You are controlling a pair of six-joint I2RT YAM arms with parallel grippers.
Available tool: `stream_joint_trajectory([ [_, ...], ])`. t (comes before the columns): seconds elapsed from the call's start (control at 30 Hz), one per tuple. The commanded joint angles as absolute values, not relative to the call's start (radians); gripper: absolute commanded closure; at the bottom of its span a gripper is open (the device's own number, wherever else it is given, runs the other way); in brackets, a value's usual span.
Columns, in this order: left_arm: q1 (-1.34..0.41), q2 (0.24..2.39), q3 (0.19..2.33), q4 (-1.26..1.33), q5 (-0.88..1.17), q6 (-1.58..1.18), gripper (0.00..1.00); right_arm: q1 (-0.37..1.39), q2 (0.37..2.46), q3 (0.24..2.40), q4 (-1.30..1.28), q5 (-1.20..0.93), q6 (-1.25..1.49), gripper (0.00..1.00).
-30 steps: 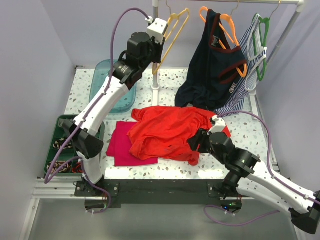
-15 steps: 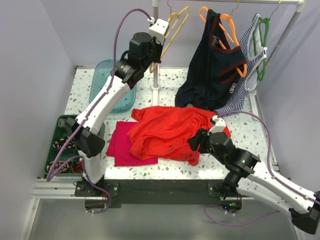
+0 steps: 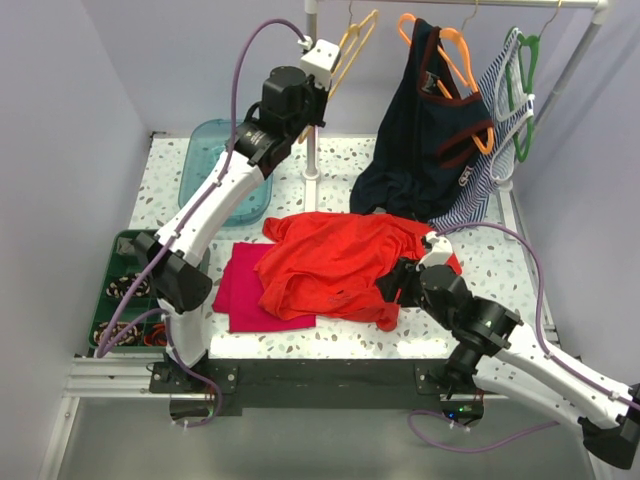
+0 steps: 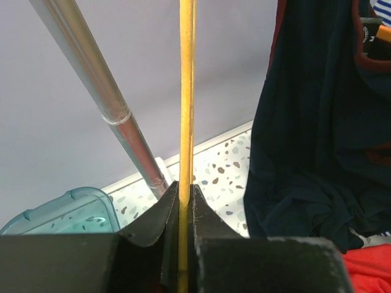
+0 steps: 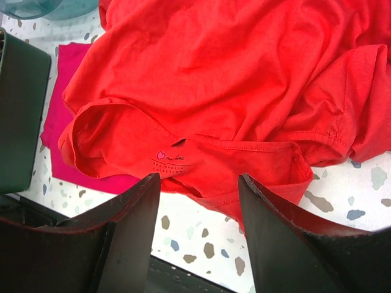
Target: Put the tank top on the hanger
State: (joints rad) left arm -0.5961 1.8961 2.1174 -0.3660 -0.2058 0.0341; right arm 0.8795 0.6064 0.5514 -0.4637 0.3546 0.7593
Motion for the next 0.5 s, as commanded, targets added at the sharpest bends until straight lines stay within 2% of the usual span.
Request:
stream_joint_trajectory([
  [0.0,-0.595,1.807,2.118,-0.221,-0.199,0.008,1.0,0.884,0.604,0.581,-0.46,0.379,0.753,0.42],
  [0.27,-0.595,1.778,2.134,-0.227,-0.178,0.008,1.0,0.884,0.606,0.586,-0.462,0.385,0.75,0.42],
  [0.47,-0.595,1.689,2.017,-0.206,-0.163,-0.02,1.0,0.882,0.598,0.594,-0.48,0.391,0.746,0.42],
])
